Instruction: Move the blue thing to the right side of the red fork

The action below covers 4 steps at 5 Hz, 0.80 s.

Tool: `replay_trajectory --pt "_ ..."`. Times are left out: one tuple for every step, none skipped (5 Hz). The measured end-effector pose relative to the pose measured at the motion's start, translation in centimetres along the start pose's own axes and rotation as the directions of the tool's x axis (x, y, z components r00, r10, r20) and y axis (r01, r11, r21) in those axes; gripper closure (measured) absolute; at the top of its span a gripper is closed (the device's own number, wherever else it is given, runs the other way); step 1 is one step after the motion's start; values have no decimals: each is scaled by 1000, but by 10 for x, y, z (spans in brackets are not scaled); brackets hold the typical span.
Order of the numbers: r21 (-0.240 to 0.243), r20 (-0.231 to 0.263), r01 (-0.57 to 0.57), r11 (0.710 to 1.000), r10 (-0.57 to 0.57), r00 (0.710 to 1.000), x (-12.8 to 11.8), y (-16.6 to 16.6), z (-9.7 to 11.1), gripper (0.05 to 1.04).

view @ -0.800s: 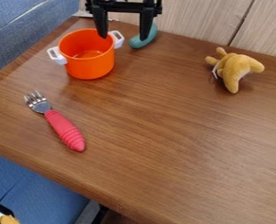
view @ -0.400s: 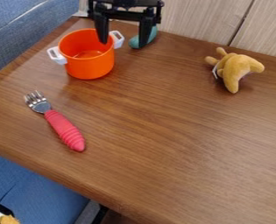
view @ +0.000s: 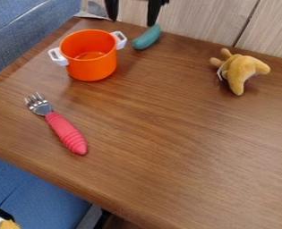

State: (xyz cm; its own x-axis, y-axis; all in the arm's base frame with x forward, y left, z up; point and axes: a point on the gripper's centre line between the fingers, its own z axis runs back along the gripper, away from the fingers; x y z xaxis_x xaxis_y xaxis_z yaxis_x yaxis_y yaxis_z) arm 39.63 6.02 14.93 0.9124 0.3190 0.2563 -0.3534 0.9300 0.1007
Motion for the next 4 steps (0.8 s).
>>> replay_trajectory --pt "-33 -11 -6 999 6 1000 19 1 -11 82" --pt "-20 -20 5 1000 -6 1000 30 0 -23 82" --pt "-41 -40 32 999 -34 999 30 -6 -41 82" --pt "-87 -78 58 995 -65 995 27 -15 -55 82"
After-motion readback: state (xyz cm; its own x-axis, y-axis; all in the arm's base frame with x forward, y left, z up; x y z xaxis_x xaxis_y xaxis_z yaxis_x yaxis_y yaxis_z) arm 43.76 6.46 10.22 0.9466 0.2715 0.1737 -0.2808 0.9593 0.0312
